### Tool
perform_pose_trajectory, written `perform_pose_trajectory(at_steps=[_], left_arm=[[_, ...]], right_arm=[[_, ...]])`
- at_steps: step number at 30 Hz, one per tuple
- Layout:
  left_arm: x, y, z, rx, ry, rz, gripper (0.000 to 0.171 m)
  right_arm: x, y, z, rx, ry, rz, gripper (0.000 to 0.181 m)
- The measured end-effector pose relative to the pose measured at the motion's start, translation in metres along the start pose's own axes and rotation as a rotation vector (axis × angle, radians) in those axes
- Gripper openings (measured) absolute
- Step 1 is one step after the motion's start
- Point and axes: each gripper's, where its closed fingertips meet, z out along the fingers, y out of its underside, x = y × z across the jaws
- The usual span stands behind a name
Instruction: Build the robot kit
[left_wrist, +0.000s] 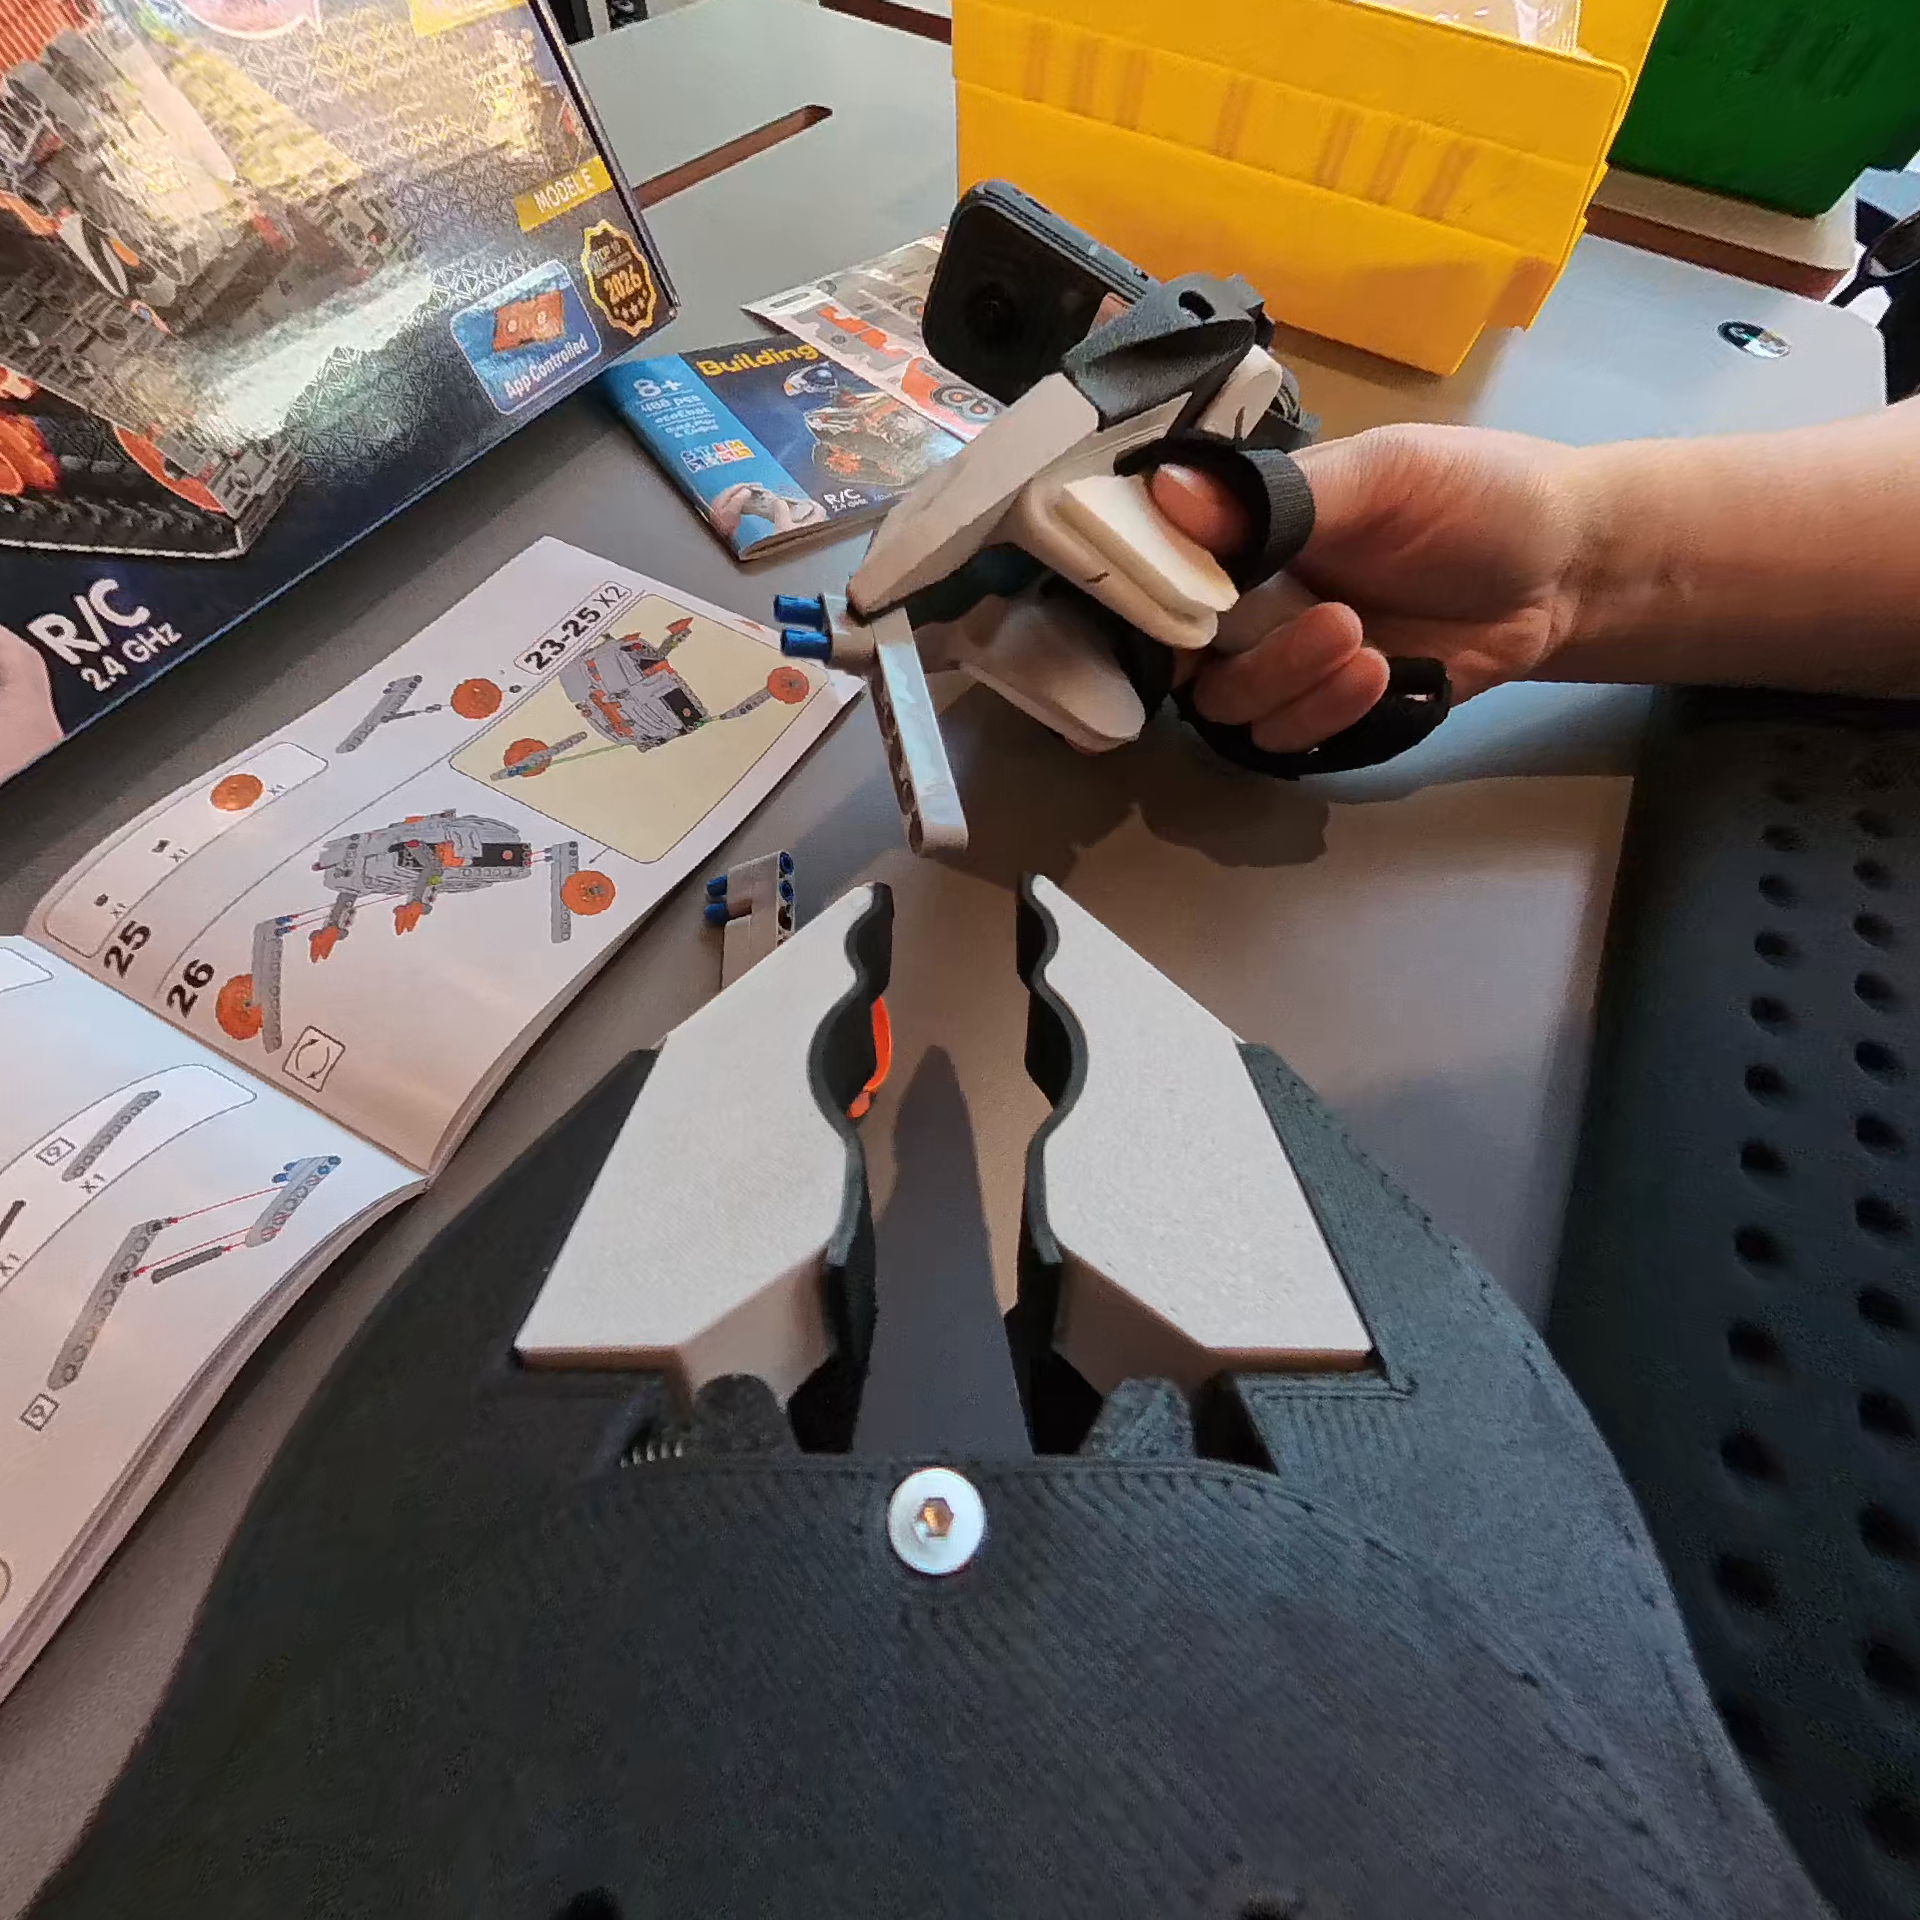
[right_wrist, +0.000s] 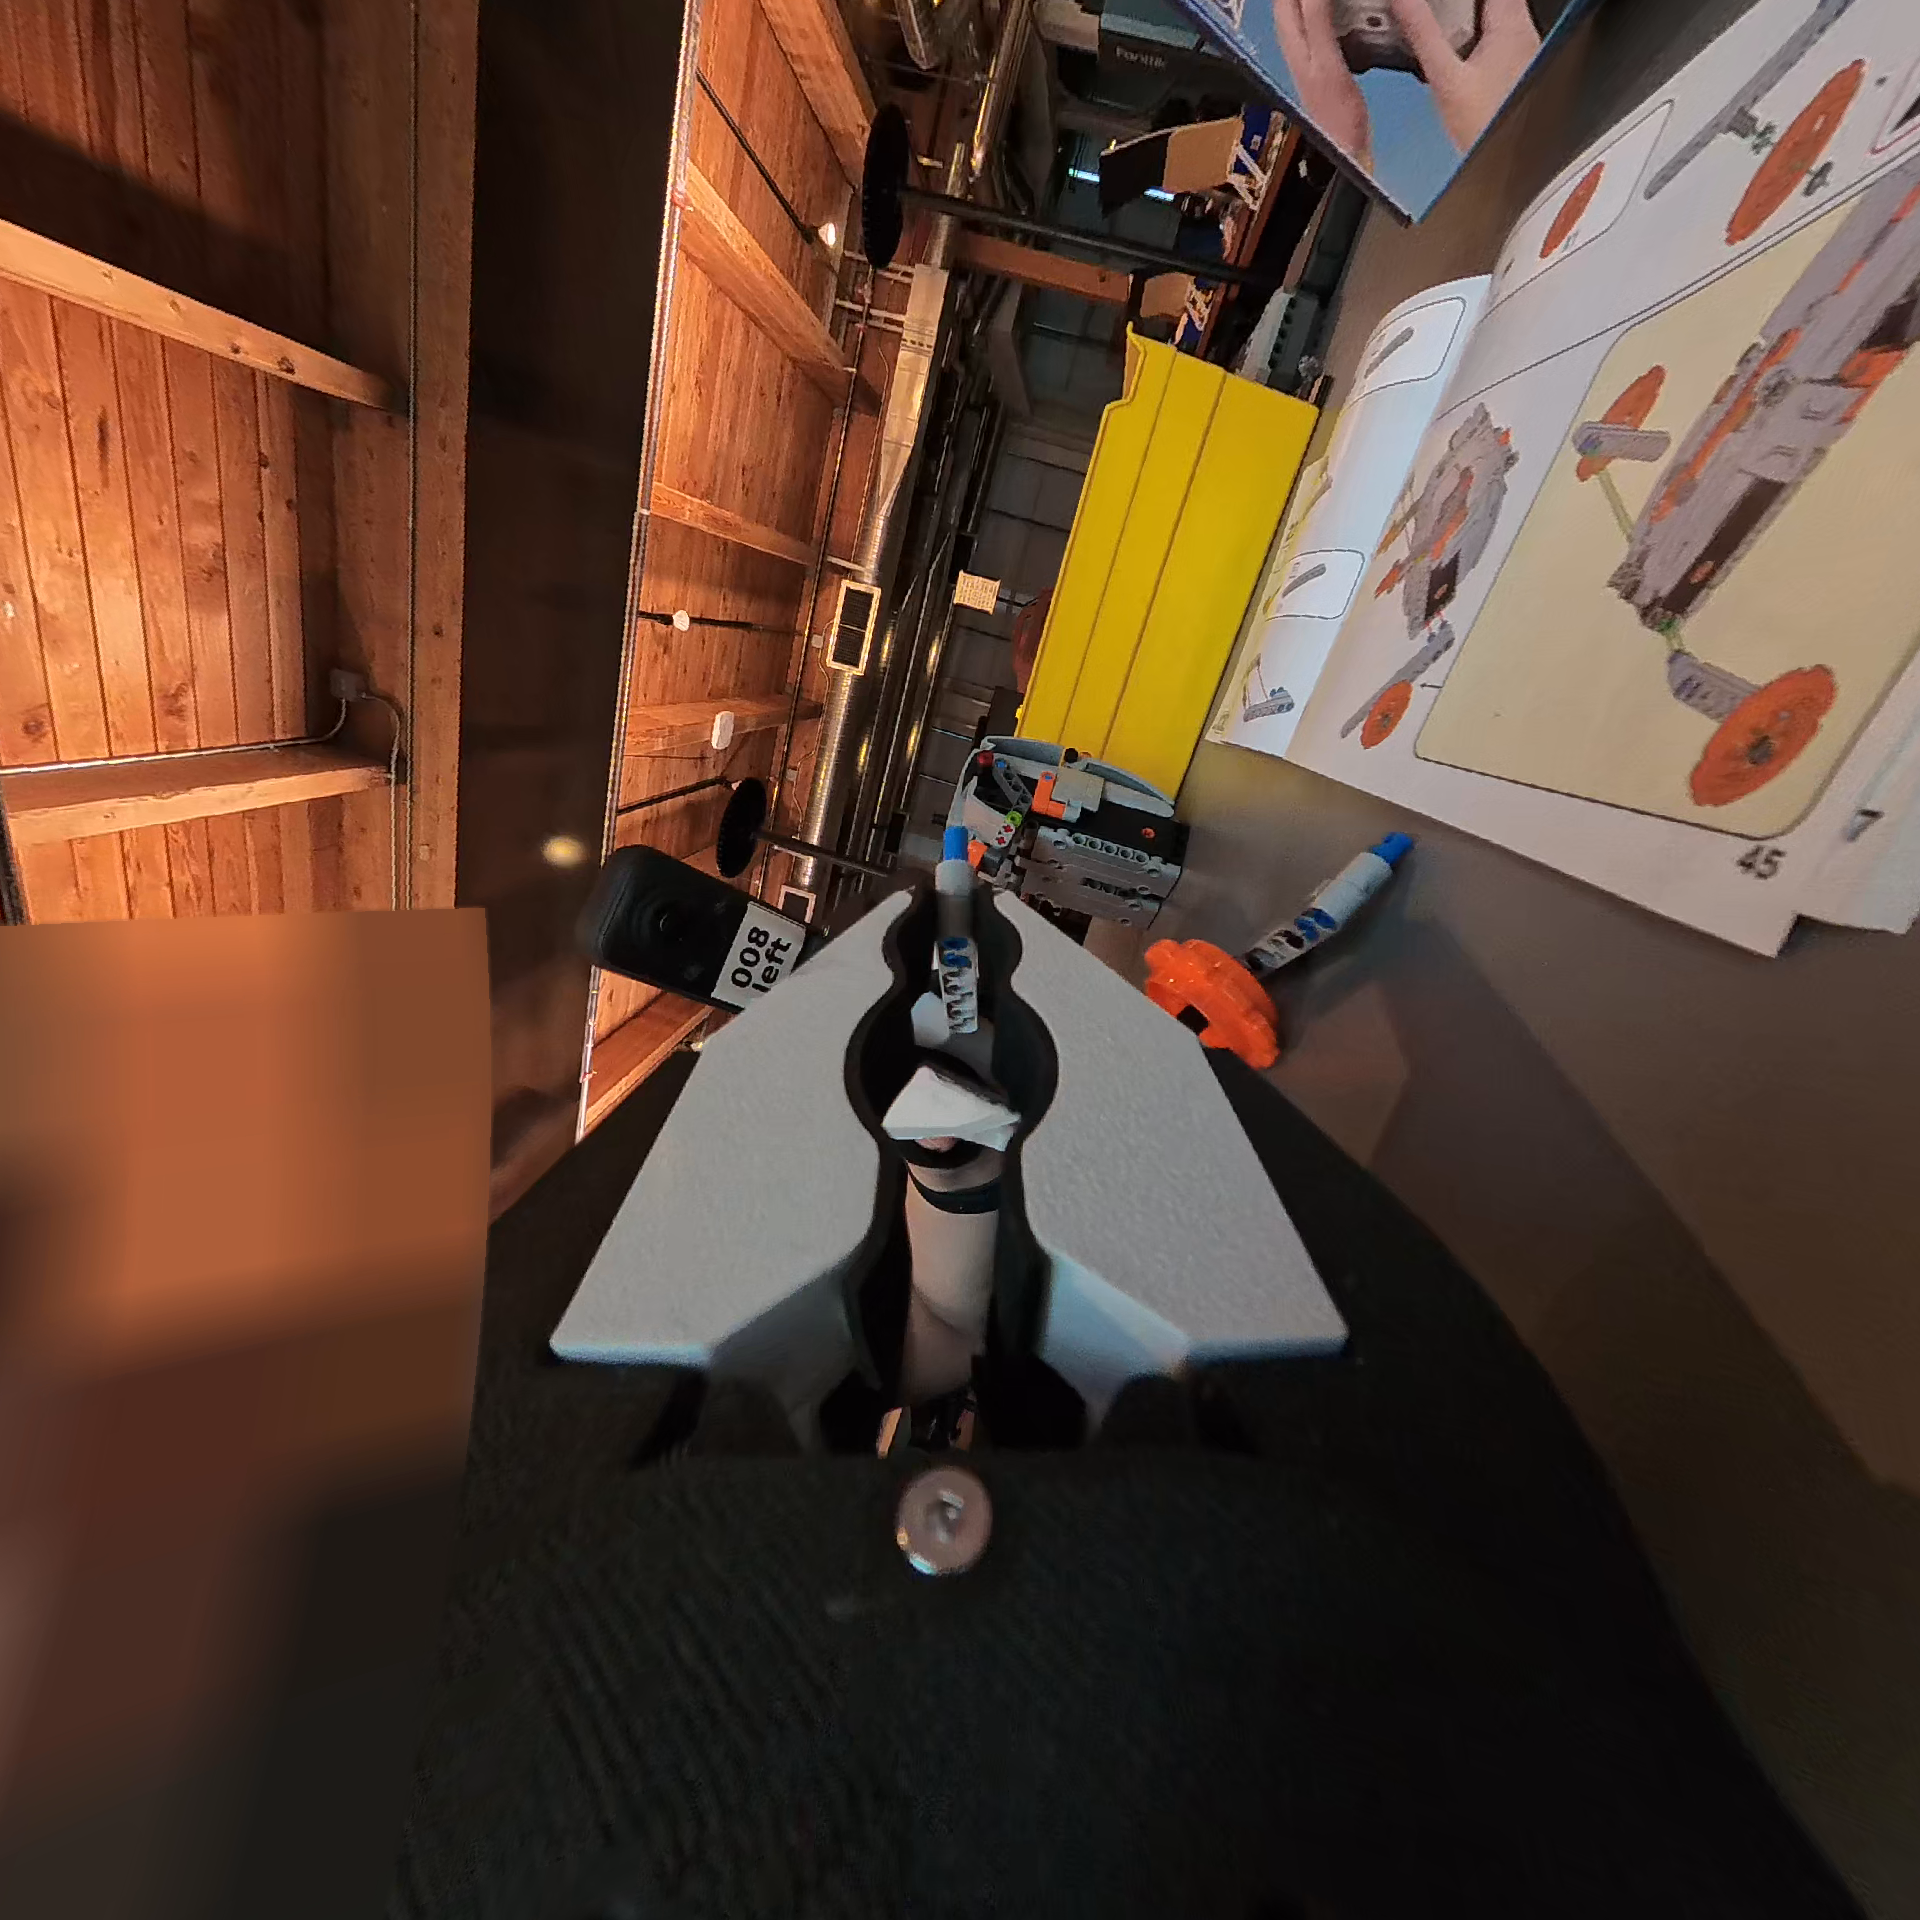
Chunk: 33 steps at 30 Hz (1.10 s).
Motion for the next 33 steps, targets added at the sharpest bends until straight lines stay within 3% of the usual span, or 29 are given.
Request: perform_pose_trajectory(at_steps=[18,33], left_arm=[[-0.009,-0.002,-0.002,-0.002,-0.082,0.011,0.013],[-0.007,-0.009,-0.003,0.031,-0.093,0.032,0.019]], right_arm=[[-0.002,0.001,0.000,0.001,-0.007,0.013,0.005],[-0.001,0.003,0.001,-0.002,-0.006,0.027,0.005]])
